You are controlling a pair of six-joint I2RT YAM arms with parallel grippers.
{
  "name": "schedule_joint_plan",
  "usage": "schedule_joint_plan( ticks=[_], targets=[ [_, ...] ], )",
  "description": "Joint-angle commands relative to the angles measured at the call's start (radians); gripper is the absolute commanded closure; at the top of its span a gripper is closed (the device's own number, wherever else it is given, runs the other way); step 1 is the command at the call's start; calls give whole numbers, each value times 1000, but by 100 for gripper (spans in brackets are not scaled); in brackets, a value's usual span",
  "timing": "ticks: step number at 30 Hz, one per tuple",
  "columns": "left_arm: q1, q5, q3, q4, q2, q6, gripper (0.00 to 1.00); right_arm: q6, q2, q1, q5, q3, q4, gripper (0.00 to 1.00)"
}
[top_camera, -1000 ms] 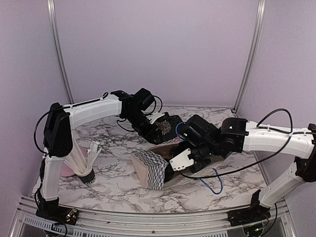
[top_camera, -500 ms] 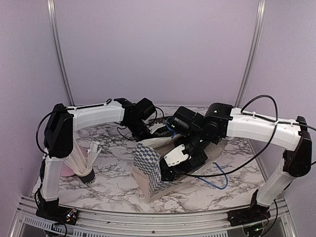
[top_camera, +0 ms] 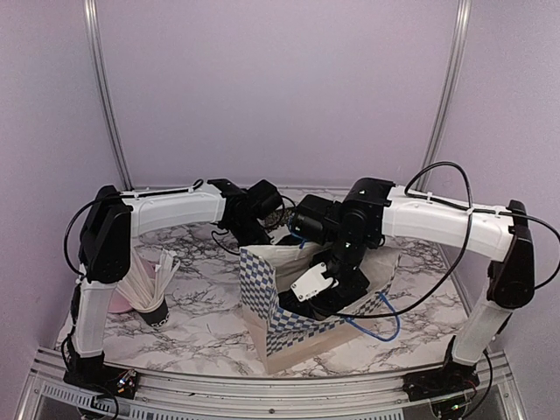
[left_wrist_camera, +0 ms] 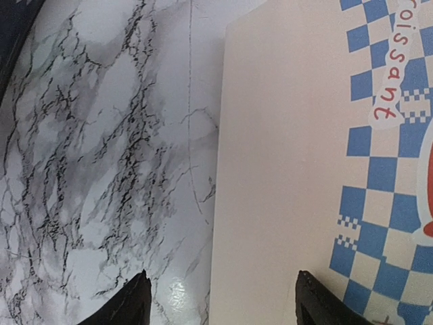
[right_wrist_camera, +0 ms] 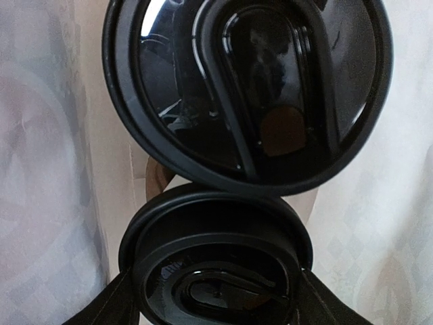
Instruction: Pack the takeout coffee
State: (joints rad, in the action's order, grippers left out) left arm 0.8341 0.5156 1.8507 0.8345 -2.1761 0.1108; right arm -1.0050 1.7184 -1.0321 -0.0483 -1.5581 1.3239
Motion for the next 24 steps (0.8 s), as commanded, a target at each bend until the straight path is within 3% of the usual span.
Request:
schedule_joint_plan(
  ticks=[1,7,16,24],
  targets=[
    [-57,-99,31,6,84,-11,25,2,30,29,31,3,49,44],
    [-132,-165,44,5,159,-26,24,7,72,37,38,13,47,44],
    [-161,-206,53,4,217,-32,24,87,118,37,-9,18,48,42],
    [-170,-215,37,7,250,-13,21,21,28,38,37,11,50,22]
  ],
)
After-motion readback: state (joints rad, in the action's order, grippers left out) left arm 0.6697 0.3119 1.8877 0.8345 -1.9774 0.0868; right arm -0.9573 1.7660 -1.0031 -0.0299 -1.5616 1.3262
